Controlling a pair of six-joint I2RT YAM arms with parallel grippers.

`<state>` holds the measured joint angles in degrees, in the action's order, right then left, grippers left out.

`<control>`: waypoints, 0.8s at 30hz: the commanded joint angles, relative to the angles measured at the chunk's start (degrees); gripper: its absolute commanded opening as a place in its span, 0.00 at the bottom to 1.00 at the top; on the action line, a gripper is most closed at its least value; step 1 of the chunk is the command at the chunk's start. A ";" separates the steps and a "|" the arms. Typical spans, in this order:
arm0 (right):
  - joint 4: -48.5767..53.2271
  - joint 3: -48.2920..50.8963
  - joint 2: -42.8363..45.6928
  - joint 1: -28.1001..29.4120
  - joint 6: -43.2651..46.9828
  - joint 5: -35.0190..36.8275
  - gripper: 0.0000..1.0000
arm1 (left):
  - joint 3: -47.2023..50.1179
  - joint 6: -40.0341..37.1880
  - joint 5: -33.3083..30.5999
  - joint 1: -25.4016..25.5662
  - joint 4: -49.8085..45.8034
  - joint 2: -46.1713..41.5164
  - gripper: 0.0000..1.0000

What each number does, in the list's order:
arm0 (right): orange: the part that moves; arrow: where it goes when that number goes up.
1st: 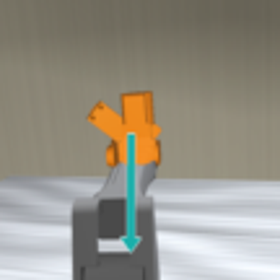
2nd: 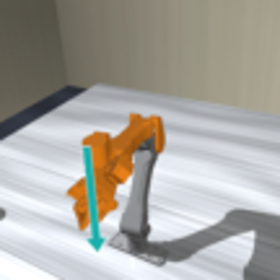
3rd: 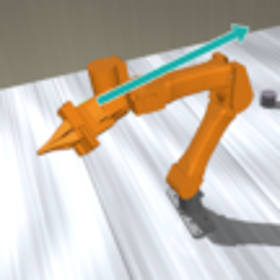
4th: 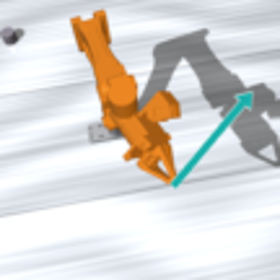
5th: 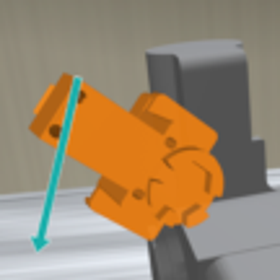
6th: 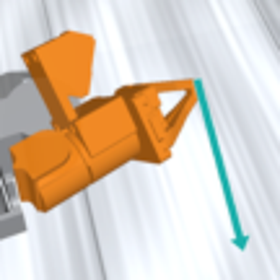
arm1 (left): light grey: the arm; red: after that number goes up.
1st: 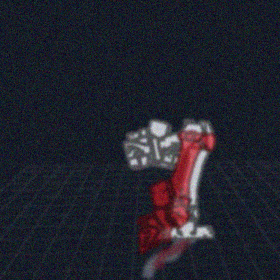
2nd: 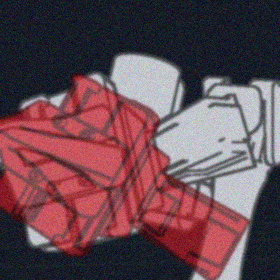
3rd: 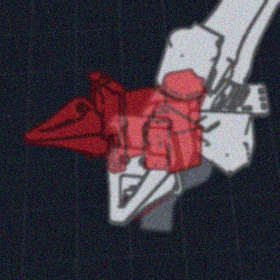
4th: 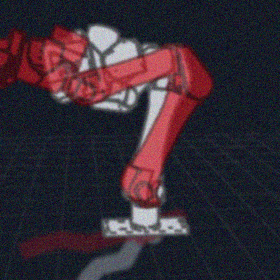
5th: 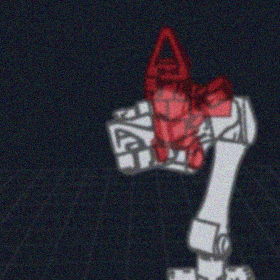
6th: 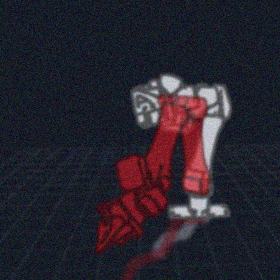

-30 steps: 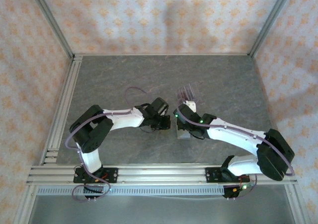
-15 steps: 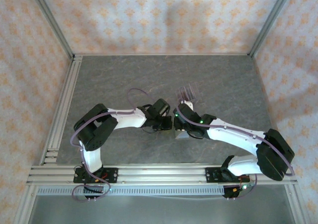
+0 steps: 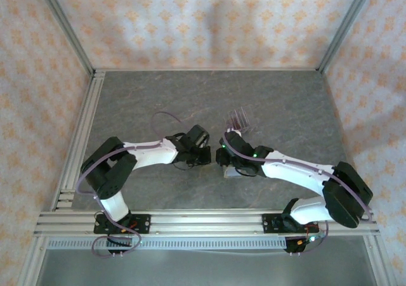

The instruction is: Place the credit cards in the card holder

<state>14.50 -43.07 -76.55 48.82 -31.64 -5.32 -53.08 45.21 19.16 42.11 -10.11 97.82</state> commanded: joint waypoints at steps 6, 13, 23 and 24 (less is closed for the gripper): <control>-3.87 -2.27 -7.36 0.75 0.92 -3.93 0.32 | 3.65 0.95 -7.02 -2.83 -9.24 -6.82 0.10; -6.17 -5.79 -13.36 2.38 2.07 -5.86 0.47 | 5.55 0.19 -9.20 -6.21 -13.39 -11.35 0.12; -8.50 -8.00 -19.07 3.38 2.77 -9.12 0.70 | 5.90 -0.73 -10.58 -8.12 -16.13 -15.57 0.18; -8.70 -8.01 -19.16 3.35 2.81 -9.61 0.72 | 5.79 -0.90 -10.80 -8.36 -16.66 -16.14 0.20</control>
<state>7.31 -50.28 -95.04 51.83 -29.36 -13.43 -47.72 44.93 11.20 34.68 -23.68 83.92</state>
